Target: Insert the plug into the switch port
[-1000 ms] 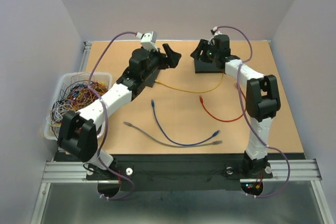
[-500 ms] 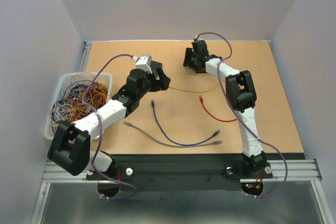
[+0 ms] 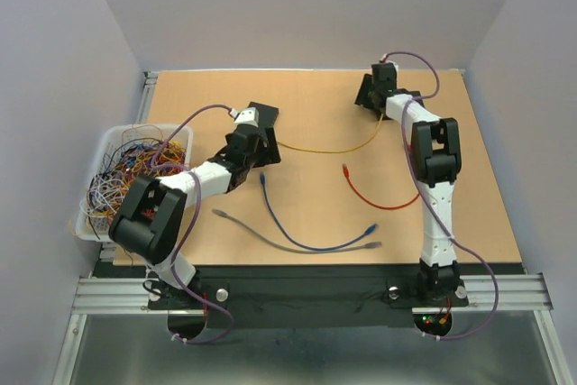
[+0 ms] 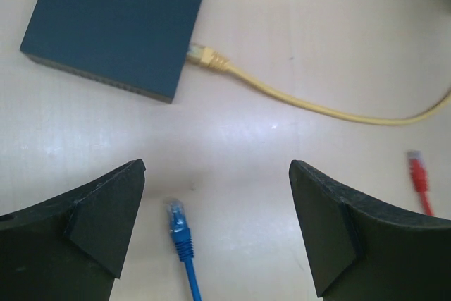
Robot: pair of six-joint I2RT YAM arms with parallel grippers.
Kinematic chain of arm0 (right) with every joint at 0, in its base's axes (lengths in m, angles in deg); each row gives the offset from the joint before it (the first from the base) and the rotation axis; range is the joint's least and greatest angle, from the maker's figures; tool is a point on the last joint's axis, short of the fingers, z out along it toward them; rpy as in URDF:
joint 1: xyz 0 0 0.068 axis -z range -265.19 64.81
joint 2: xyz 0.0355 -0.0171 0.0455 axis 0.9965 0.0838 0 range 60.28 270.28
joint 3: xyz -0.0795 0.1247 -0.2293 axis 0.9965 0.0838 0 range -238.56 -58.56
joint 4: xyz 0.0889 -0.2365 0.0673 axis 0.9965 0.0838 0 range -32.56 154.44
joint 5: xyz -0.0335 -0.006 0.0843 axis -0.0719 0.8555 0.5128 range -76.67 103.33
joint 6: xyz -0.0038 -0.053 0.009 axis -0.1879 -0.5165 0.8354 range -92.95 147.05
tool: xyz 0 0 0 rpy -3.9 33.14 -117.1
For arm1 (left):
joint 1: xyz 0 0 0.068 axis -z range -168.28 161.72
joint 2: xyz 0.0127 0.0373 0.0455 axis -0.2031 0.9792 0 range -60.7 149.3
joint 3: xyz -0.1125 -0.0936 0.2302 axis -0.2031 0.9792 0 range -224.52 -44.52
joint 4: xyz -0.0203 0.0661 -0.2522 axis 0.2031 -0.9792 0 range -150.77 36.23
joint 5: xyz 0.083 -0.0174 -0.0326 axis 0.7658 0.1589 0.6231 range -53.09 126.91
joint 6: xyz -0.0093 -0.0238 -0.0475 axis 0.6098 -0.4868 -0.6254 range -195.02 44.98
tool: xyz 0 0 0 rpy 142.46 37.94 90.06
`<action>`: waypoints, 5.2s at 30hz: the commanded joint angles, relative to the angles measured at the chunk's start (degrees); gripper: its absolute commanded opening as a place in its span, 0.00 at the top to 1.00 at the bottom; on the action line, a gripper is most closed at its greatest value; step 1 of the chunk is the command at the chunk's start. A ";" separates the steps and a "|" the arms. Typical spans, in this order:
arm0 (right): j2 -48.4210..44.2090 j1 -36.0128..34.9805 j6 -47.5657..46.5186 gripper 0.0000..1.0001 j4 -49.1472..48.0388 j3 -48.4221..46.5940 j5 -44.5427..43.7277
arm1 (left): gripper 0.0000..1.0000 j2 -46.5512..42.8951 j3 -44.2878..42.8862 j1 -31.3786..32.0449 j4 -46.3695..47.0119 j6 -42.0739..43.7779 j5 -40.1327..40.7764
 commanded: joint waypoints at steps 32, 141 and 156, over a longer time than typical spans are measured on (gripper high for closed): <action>-22.88 10.43 0.08 0.10 -1.96 16.15 -9.90 | 0.07 41.60 -48.35 -15.32 -0.29 -1.50 -10.00; -36.25 4.56 10.28 0.29 -16.82 63.17 18.14 | 0.13 36.25 -34.03 9.02 12.01 -5.90 -30.58; -20.25 -13.64 9.22 0.30 -17.17 47.62 16.64 | 0.14 18.62 -8.68 8.05 16.04 -7.56 -26.28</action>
